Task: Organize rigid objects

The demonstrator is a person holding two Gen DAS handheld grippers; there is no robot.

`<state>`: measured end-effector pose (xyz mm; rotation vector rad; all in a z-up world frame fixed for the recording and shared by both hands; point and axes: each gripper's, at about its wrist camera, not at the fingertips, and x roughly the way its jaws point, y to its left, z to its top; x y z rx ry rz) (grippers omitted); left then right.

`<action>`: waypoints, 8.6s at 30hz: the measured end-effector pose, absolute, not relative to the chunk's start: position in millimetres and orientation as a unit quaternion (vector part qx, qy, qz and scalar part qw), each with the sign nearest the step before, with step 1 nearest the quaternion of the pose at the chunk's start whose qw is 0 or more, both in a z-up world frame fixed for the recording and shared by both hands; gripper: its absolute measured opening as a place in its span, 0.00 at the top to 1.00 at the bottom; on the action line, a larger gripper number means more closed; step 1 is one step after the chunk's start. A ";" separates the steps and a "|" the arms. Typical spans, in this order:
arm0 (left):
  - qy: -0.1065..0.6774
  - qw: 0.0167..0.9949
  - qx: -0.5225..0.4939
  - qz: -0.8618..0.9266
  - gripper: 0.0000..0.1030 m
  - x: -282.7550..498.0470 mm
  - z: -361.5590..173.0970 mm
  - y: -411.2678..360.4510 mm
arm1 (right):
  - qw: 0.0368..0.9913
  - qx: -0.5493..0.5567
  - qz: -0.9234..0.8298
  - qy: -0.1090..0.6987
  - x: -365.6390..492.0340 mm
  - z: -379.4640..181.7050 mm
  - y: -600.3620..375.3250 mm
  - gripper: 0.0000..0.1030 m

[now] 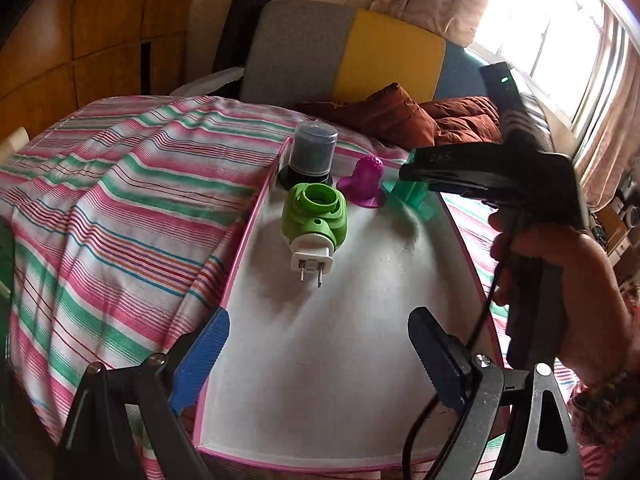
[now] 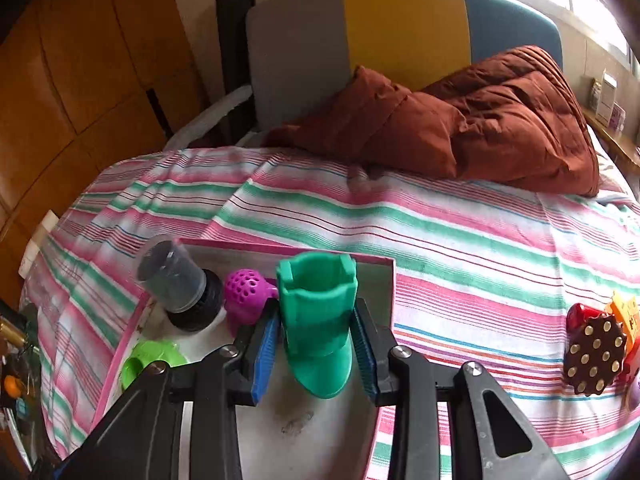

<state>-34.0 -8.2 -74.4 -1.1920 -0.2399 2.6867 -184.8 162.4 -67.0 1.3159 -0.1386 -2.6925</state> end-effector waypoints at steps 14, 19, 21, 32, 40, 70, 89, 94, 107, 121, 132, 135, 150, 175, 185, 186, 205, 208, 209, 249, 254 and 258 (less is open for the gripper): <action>-0.101 0.103 -0.401 0.905 0.09 -31.4 -71.2 -8.2 | 0.079 0.381 -0.921 -0.031 -121.6 -44.8 185.5 0.62; -0.104 0.114 -0.400 0.904 0.06 -28.2 -68.3 -3.5 | 0.064 0.382 -0.922 -0.029 -96.3 -44.2 207.8 0.61; -0.101 0.119 -0.398 0.904 0.05 -26.0 -67.3 0.2 | 0.055 0.386 -0.920 -0.031 -87.2 -47.8 218.3 0.61; -0.104 0.146 -0.389 0.904 0.02 -12.3 -59.4 20.4 | -0.009 0.422 -0.905 -0.054 -34.1 -83.5 289.3 0.61; -0.078 0.171 -0.389 0.902 0.01 2.9 -52.7 46.2 | -0.069 0.414 -0.904 -0.083 -1.8 -90.7 351.0 0.61; 0.010 0.231 -0.403 0.885 0.01 29.6 -43.0 114.3 | -0.181 0.424 -0.870 -0.173 -76.9 -105.5 485.2 0.56; 0.081 0.252 -0.399 0.878 0.01 -71.1 -22.5 271.4 | -0.152 0.393 -0.897 -0.136 -29.4 -109.5 475.2 0.59; 0.127 0.226 -0.418 0.871 0.01 -111.8 -38.5 331.3 | -0.159 0.391 -0.898 -0.123 -30.0 -110.7 471.4 0.59; 0.013 0.237 -0.499 0.833 0.62 -164.2 -75.3 323.3 | -0.153 0.377 -0.903 -0.137 -27.2 -113.3 474.5 0.59; -0.112 0.185 -0.520 0.826 0.40 -126.4 -81.9 237.0 | -0.156 0.378 -0.903 -0.133 -27.7 -113.1 472.8 0.59; 0.009 0.229 -0.447 0.865 0.18 -124.2 -45.1 286.6 | -0.157 0.379 -0.903 -0.129 -27.7 -112.8 473.2 0.59; 0.062 0.237 -0.442 0.863 0.18 -133.6 -48.2 312.7 | -0.157 0.379 -0.903 -0.130 -28.1 -112.8 472.2 0.59; 0.016 0.142 -0.463 0.875 0.20 -183.9 -58.1 253.4 | -0.157 0.377 -0.903 -0.132 -28.1 -113.2 472.1 0.59; 0.122 0.222 -0.399 0.881 0.78 -160.6 -70.5 309.4 | -0.157 0.377 -0.903 -0.131 -27.8 -112.9 471.2 0.59; 0.072 0.238 -0.402 0.881 0.79 -141.5 -61.8 277.1 | -0.160 0.378 -0.903 -0.126 -28.8 -112.9 470.7 0.59; 0.067 0.239 -0.403 0.881 0.79 -138.3 -61.1 273.6 | -0.160 0.378 -0.903 -0.125 -29.2 -112.9 470.7 0.59; 0.044 0.251 -0.374 0.892 0.79 -74.7 -26.0 209.5 | -0.168 0.384 -0.901 -0.110 -31.0 -113.2 467.0 0.59; 0.034 0.239 -0.369 0.898 0.79 -75.8 -19.0 186.6 | -0.169 0.384 -0.901 -0.106 -31.1 -113.1 466.2 0.59; 0.031 0.234 -0.368 0.899 0.79 -77.2 -17.4 178.8 | -0.170 0.385 -0.901 -0.106 -31.2 -113.0 466.2 0.59; -0.043 0.132 -0.338 0.931 0.20 -87.9 -28.6 53.9 | -0.172 0.373 -0.907 -0.092 -27.3 -100.9 462.2 0.58; -0.070 0.129 -0.357 0.922 0.12 -70.8 -35.4 38.3 | -0.174 0.402 -0.896 -0.075 -40.3 -101.6 463.7 0.57; -0.095 0.123 -0.374 0.914 0.12 -63.5 -42.4 27.0 | -0.183 0.420 -0.888 -0.046 -53.9 -102.5 461.2 0.57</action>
